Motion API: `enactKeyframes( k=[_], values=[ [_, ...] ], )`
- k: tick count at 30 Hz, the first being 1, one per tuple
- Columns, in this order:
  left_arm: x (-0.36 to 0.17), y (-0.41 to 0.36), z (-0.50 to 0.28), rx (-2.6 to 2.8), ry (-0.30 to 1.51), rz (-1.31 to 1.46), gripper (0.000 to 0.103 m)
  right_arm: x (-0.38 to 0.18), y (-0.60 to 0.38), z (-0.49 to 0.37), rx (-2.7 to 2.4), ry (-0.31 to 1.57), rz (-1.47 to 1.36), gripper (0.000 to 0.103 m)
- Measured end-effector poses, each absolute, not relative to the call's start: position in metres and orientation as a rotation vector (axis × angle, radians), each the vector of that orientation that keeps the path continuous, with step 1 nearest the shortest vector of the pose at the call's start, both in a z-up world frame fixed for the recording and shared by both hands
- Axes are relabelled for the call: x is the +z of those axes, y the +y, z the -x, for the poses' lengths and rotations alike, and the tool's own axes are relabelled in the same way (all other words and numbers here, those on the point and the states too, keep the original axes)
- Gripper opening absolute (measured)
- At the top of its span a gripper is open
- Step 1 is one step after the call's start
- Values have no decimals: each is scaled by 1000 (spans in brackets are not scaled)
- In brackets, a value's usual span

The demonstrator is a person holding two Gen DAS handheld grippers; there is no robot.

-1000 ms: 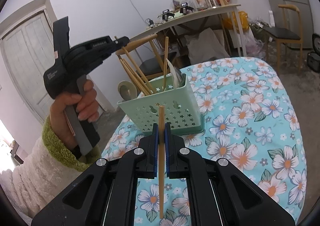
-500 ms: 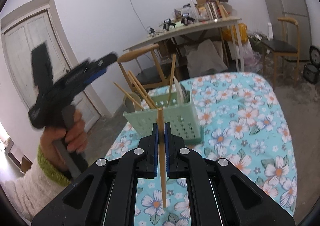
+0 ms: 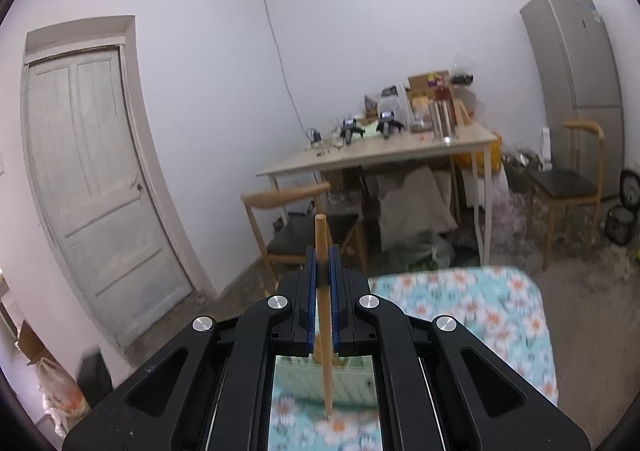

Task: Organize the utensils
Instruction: 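Lower the chopstick into the basket and open the right tool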

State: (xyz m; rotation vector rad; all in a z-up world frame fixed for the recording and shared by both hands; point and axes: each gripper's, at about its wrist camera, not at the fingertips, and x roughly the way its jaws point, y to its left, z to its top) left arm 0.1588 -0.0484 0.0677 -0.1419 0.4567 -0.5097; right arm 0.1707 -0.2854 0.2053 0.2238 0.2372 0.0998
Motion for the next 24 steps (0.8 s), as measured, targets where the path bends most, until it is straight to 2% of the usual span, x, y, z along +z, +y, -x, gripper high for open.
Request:
enactKeyframes(
  k=[8,22,23,24],
  values=[
    [20,-32,-146,-470,554,118,81,200,-267,-233,54,243,-150,4],
    [8,-32,-135,-504,533,75,81,137,-233,-274,-5,373,33,4],
    [7,-31,-136,-502,537,79,81,134,-232,-274,-12,380,48,5],
    [7,-31,-136,-501,540,80,81,131,-231,-273,-13,389,59,12]
  ],
)
